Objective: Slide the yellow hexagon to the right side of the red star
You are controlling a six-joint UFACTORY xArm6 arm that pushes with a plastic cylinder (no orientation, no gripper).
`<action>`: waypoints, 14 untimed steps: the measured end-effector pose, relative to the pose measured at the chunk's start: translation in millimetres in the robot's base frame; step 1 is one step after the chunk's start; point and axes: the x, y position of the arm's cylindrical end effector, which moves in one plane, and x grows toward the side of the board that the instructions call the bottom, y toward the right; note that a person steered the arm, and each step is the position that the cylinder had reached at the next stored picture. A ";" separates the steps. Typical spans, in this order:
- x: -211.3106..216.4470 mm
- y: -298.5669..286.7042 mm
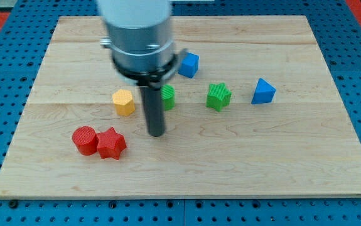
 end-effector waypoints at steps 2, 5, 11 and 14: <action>-26.0 -111.9; -34.5 -158.9; -106.9 30.8; -194.8 -35.1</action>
